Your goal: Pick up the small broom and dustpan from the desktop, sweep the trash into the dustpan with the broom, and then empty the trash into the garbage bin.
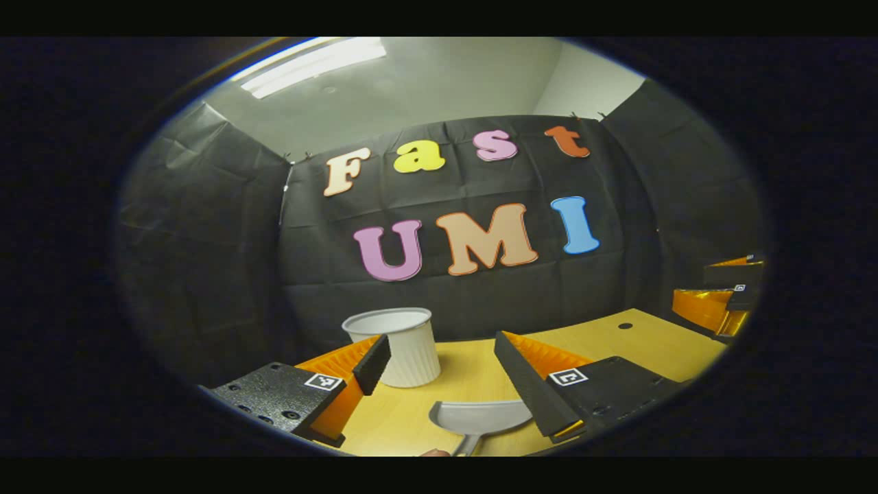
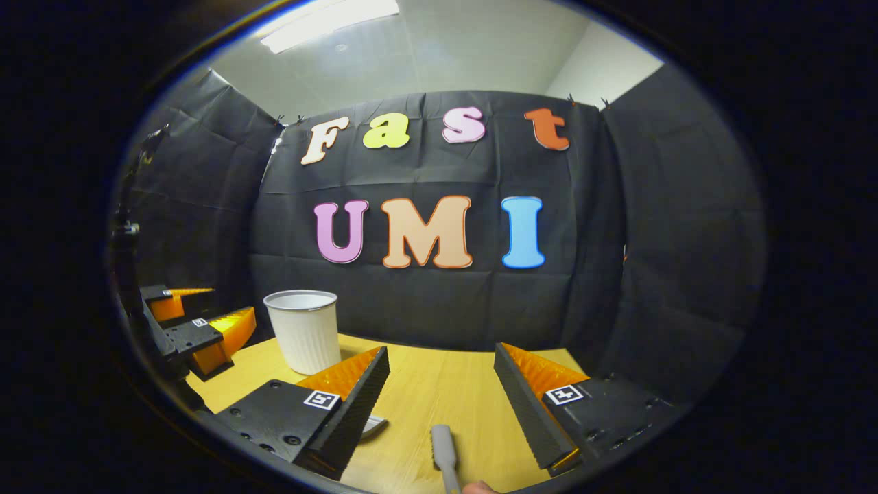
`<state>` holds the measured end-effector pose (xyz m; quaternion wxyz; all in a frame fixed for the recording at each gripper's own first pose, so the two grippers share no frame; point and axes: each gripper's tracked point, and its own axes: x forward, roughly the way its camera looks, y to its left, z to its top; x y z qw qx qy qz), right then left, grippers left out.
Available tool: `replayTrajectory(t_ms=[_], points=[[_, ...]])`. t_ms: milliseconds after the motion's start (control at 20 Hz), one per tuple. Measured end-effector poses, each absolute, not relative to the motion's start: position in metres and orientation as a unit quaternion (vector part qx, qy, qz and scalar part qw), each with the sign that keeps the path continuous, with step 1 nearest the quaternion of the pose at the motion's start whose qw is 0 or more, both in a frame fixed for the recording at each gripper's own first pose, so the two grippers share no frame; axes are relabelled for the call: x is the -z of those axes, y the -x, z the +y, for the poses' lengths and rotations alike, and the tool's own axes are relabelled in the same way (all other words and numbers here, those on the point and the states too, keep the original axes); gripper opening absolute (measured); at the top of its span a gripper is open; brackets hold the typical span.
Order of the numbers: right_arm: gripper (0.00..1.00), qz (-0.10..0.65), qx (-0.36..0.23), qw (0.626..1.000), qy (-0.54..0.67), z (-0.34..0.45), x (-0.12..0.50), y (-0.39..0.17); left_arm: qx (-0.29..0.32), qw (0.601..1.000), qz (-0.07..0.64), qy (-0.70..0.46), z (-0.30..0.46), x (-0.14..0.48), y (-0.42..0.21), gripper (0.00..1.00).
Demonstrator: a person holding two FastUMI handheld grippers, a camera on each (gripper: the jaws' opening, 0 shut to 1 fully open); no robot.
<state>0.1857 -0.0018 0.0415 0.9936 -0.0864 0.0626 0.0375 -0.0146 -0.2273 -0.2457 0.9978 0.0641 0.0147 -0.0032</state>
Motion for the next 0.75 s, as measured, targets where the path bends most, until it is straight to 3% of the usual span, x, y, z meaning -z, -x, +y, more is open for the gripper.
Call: replayTrajectory(t_ms=[200, 700, 750], points=[[0.92, 0.015, -0.010, 0.997, 0.076, 0.000, -0.078, -0.171, 0.048, 0.998, -0.011, -0.049, -0.236, 0.225, 0.009, 0.93], [0.92, 0.010, 0.001, 0.997, 0.076, 0.008, -0.082, -0.168, 0.056, 0.997, -0.007, -0.056, -0.228, 0.224, -0.001, 0.93], [0.92, 0.012, 0.001, 0.997, 0.075, 0.008, -0.081, -0.168, 0.058, 0.996, -0.011, -0.061, -0.230, 0.221, -0.001, 0.86]])
